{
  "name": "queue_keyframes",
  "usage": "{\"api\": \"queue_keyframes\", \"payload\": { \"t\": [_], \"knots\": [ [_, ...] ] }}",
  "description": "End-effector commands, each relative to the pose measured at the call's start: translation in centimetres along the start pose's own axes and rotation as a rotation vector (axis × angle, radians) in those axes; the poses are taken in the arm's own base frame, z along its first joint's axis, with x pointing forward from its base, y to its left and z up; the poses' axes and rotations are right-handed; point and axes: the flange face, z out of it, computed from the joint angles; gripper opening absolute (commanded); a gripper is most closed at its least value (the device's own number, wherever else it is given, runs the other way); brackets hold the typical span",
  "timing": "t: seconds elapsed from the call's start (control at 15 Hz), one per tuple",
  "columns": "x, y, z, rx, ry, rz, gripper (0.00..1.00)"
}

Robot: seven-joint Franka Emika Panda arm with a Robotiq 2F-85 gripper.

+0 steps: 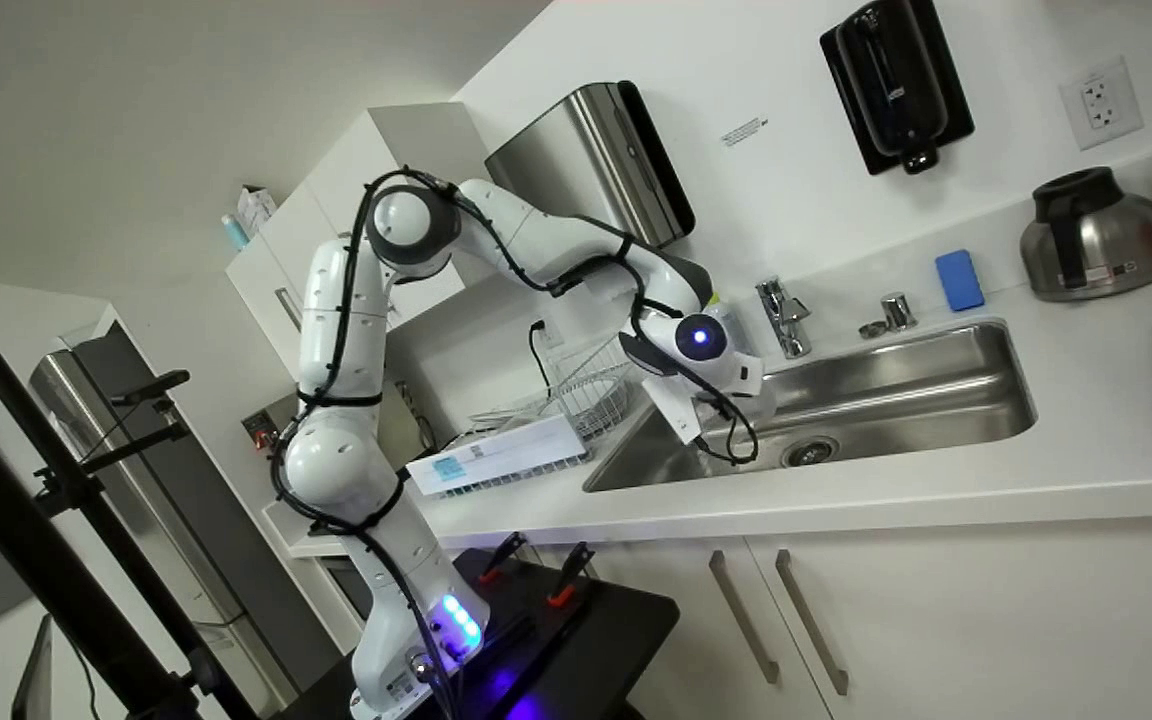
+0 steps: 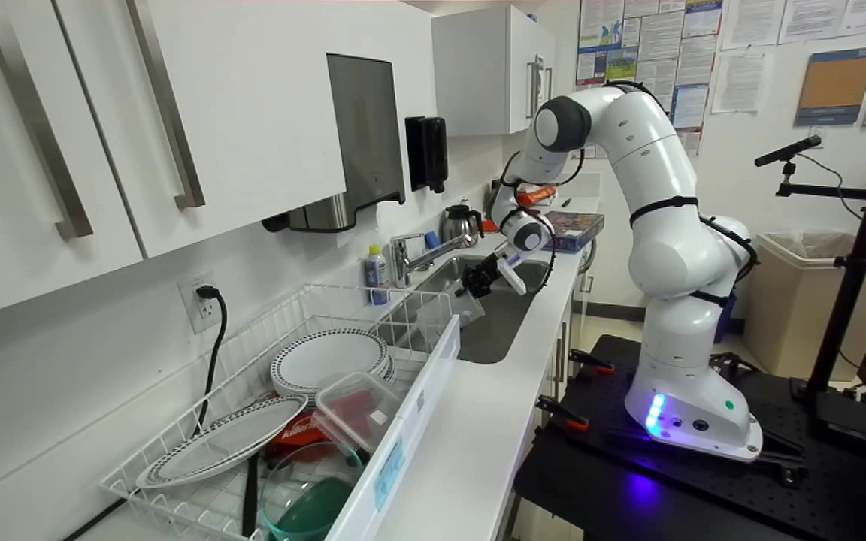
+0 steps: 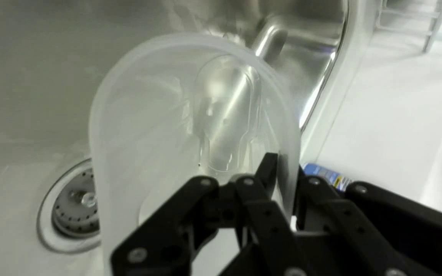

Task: Pick up the plastic container from the sink and slightly move it to the right.

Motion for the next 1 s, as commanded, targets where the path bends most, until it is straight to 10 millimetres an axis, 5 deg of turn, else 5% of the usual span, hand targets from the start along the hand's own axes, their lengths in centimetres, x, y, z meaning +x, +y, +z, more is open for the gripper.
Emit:
{"api": "queue_keyframes", "payload": {
  "t": [0.0, 0.47, 0.93],
  "knots": [
    [-0.8, -1.1, -3.7, -0.077, 0.163, 0.058, 0.02],
    [0.3, -0.4, -6.8, -0.224, 0.549, 0.174, 0.02],
    [3.2, 2.9, -6.5, -0.177, 0.661, 0.224, 0.02]
  ]
}}
